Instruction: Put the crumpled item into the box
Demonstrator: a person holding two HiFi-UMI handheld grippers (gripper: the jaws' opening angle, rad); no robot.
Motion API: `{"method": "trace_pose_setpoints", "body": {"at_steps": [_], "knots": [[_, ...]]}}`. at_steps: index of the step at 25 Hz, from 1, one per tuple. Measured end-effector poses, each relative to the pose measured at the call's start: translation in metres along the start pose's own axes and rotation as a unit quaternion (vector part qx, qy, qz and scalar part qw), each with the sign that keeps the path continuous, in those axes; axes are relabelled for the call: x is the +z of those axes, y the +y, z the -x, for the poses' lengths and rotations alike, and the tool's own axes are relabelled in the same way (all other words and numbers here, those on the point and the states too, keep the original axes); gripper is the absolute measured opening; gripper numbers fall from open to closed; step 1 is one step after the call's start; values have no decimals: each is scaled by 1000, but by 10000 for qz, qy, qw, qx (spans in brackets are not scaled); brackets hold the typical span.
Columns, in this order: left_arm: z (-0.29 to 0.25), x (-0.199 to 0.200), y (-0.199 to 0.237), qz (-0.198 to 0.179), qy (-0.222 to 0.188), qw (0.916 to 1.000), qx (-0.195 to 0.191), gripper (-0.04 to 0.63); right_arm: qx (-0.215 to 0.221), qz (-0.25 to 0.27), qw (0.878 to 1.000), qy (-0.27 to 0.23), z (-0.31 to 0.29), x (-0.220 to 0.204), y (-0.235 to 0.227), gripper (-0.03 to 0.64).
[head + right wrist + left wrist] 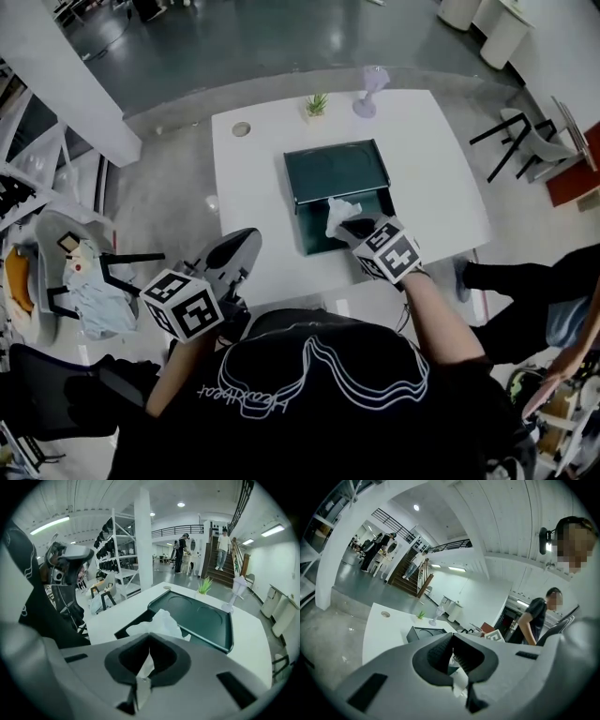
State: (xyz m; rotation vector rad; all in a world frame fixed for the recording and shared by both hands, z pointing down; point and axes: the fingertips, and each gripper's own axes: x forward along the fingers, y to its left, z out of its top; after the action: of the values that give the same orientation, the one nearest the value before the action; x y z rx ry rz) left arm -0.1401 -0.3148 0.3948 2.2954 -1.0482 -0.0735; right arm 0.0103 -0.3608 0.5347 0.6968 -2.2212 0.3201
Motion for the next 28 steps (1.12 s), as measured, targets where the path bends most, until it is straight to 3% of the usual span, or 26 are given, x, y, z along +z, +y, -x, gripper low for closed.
{"method": "trace_pose_setpoints", "body": {"at_steps": [13, 17, 28], "knots": [[9, 5, 22, 100, -85, 9997, 204, 5, 343, 694, 9896, 1213, -55, -25, -5, 17], [12, 5, 30, 166, -136, 9994, 269, 5, 416, 798, 9864, 1374, -60, -28, -5, 21], [6, 6, 37, 174, -168, 9994, 236, 5, 591, 473, 9908, 1119, -52, -21, -3, 207]]}}
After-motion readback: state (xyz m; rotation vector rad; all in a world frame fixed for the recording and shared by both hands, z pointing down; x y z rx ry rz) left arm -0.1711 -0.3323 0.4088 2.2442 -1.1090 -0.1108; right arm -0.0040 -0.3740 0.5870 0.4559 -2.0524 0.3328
